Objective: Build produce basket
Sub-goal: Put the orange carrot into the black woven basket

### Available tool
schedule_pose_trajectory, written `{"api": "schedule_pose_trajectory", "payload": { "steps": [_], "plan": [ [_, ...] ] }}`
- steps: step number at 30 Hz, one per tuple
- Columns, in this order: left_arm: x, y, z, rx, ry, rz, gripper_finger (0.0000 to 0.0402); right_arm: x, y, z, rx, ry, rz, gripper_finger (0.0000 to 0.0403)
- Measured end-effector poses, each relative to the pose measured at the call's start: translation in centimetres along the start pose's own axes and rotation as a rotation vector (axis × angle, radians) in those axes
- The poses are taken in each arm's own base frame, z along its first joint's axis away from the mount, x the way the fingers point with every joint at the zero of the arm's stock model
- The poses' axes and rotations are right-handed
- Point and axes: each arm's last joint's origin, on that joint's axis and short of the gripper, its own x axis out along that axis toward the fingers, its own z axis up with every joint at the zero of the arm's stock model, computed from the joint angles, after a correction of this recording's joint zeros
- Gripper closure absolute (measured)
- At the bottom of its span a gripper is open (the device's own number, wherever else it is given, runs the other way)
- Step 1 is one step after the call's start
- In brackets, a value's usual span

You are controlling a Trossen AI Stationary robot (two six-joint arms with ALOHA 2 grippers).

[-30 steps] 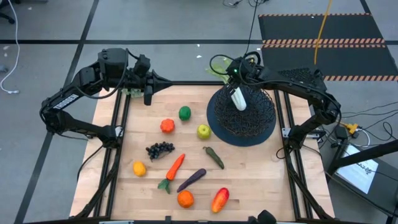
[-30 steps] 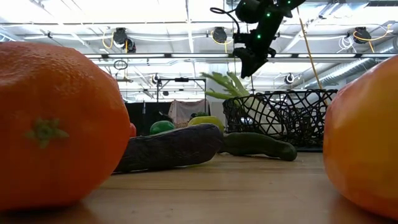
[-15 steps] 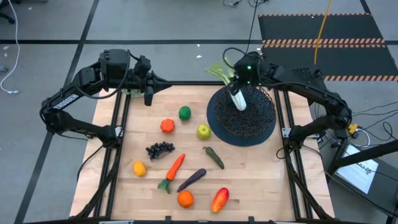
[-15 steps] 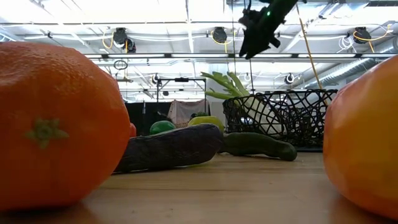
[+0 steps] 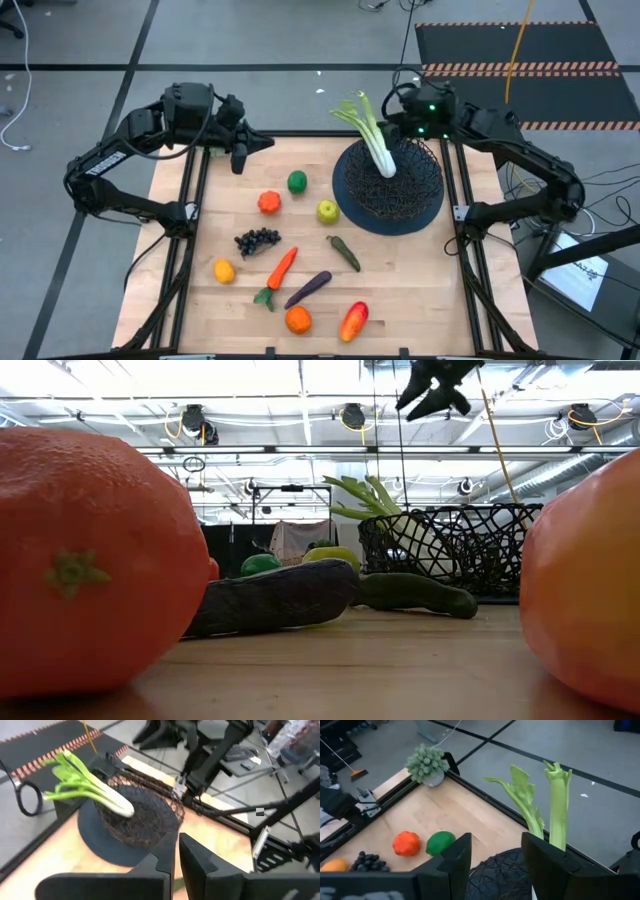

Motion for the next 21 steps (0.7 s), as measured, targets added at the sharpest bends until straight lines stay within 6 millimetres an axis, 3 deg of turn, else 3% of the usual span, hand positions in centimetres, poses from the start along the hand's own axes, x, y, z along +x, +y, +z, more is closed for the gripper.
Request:
{"api": "schedule_pose_trajectory", "payload": {
  "steps": [6,15,21],
  "plan": [
    [0.4,-1.2,-1.1,-0.034,0.081,0.012,0.0376,-2.7,0.4,-1.0,0.015,0.036,0.043,0.0236],
    [0.5,-4.6,-3.5,-0.103,0.196,0.035,0.0374,-6.0,1.9,-3.7,0.079,0.12,0.165,0.0236],
    [1.1,-8.2,-5.3,-0.174,0.219,0.044,0.0332,-7.1,2.7,-5.9,0.102,0.171,0.24,0.0236]
  ]
}}
